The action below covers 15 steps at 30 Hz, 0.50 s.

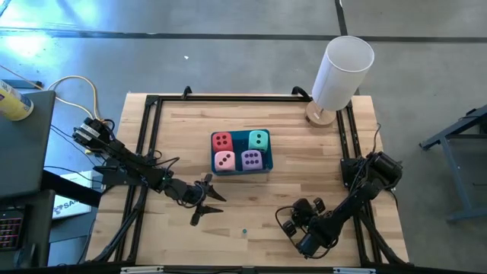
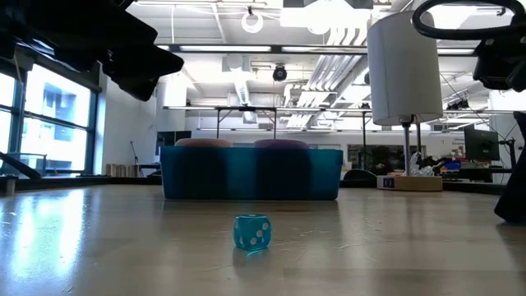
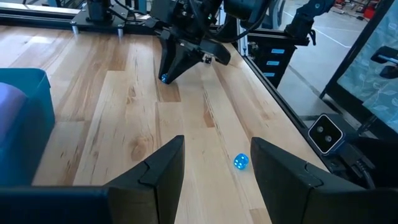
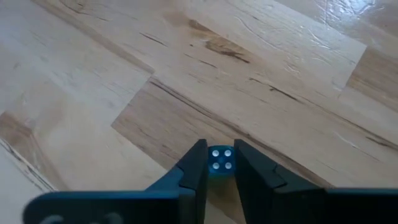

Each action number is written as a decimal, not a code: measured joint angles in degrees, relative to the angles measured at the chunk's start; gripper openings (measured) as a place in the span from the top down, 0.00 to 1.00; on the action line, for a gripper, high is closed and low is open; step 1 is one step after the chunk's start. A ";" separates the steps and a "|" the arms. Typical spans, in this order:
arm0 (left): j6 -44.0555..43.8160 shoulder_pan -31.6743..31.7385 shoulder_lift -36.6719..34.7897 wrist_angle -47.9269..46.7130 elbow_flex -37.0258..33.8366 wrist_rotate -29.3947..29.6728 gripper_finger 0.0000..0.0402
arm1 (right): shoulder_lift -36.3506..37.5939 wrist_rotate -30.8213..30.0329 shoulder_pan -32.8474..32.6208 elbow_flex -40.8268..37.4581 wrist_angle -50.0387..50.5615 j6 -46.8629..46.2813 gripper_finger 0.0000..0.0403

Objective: Pick & Place Dice
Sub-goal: Put the blue die into the blue bin

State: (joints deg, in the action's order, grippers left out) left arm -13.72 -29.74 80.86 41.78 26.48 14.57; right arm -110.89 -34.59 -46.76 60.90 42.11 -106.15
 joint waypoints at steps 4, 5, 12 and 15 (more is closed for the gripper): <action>0.01 0.00 0.00 -0.02 0.00 0.00 0.56 | 0.00 -0.05 0.00 0.02 -0.18 0.00 0.90; -0.02 0.00 0.00 -0.02 0.00 0.00 0.56 | 0.00 -0.05 0.00 0.02 -0.20 0.00 0.90; -0.04 0.00 0.00 -0.02 0.00 0.00 0.56 | -0.02 -1.12 0.01 0.00 -0.47 0.35 0.88; -0.98 0.00 0.00 -0.11 0.00 0.00 0.56 | 0.23 -2.86 0.53 -0.07 -0.75 2.62 0.90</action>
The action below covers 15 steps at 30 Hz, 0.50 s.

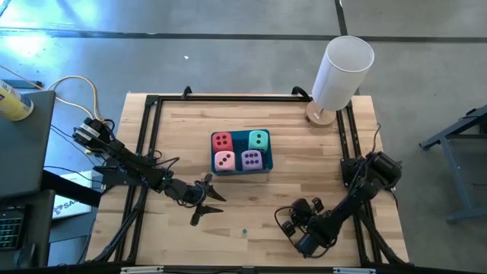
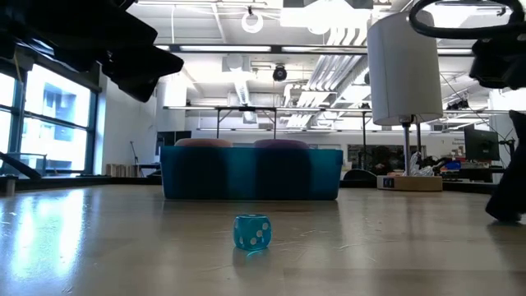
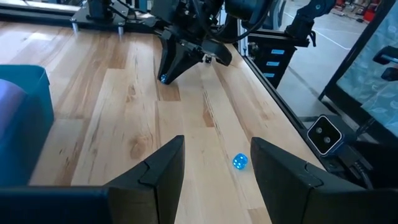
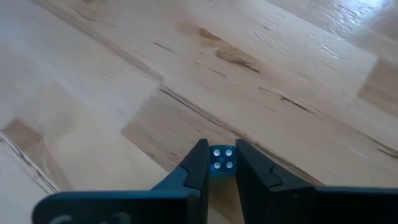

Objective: Pick & Place Dice
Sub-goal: Put the blue die into the blue bin

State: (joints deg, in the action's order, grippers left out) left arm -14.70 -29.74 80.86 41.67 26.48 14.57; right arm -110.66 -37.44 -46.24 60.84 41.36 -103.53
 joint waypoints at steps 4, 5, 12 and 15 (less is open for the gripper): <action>-2.22 -0.02 0.00 -0.81 0.00 0.00 0.56 | 1.21 -1.63 2.02 -0.02 -0.81 4.28 0.90; -2.67 -0.02 0.00 -0.92 0.00 0.00 0.56 | 1.69 -2.61 2.56 -0.02 -1.36 5.96 0.89; -2.95 -1.18 0.00 -1.43 0.00 0.02 0.56 | 3.90 -7.06 6.74 2.29 -4.14 21.66 0.90; -2.95 -2.16 0.00 -1.66 0.00 0.08 0.56 | 3.94 -7.87 9.14 4.68 -4.07 28.74 0.89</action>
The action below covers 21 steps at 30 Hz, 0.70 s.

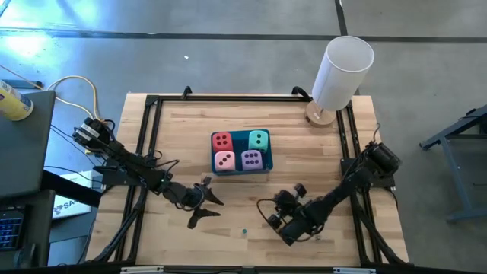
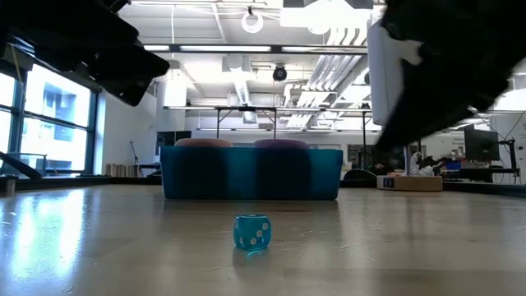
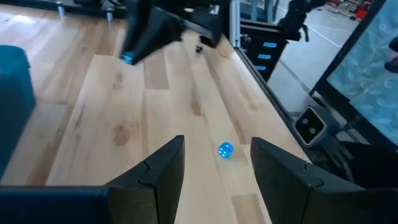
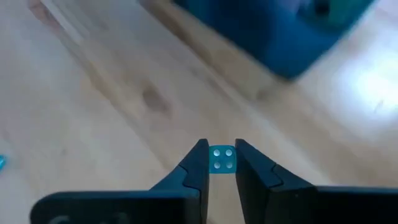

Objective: Pick & Place Dice
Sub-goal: Put the blue die into the blue bin

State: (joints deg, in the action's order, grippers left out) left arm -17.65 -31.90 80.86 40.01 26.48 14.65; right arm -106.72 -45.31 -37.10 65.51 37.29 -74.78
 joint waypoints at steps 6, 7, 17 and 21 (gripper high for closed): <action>0.00 -1.86 0.00 -0.54 0.00 -0.01 0.56 | 0.00 -2.54 5.58 5.21 0.03 15.28 0.89; 0.02 -2.09 0.00 -0.66 0.00 -0.02 0.56 | 0.00 -3.02 6.56 6.03 -0.19 17.60 0.90; 0.02 -2.88 0.00 -2.34 0.00 -0.02 0.56 | 0.02 -3.79 17.91 8.92 0.81 21.70 0.88; 0.02 -2.96 0.00 -2.97 0.00 -0.02 0.56 | 0.02 -1.61 21.53 8.92 2.13 18.72 0.89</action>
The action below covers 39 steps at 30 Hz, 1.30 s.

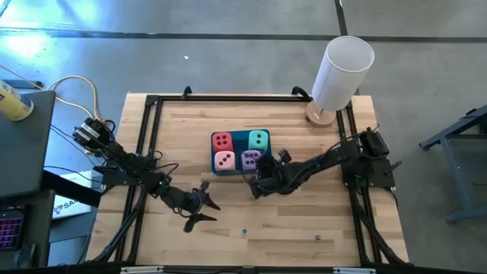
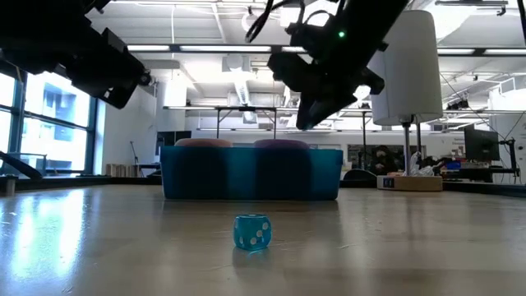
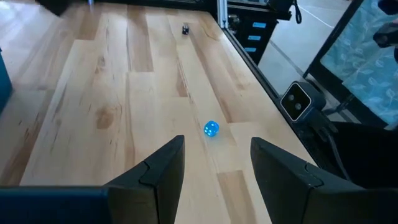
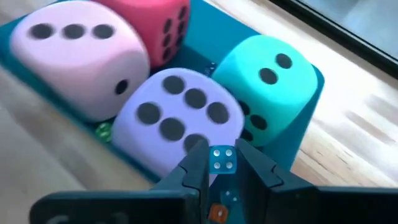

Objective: Pick & Place Dice
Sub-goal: Put the blue die into the blue bin

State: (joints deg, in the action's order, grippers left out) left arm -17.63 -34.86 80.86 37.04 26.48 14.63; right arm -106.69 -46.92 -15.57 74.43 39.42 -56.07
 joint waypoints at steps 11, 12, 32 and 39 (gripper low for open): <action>0.02 -0.32 0.00 -2.28 0.00 -0.11 0.56 | -0.36 2.89 2.62 0.00 0.87 -5.11 0.88; 0.02 -0.34 0.00 -2.28 0.00 -0.11 0.56 | -0.44 3.09 2.62 -0.02 1.38 -5.32 0.87; 0.02 -0.32 0.00 -2.32 0.00 0.00 0.56 | -0.44 2.52 2.84 -0.48 3.91 -8.77 0.85; 0.02 -0.32 0.00 -2.32 0.00 0.00 0.56 | -0.46 3.42 2.84 -0.48 3.74 -8.86 0.74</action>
State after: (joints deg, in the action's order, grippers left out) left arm -17.61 -35.18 80.86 34.72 26.48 14.63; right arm -107.15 -43.50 -12.73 73.95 43.16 -64.93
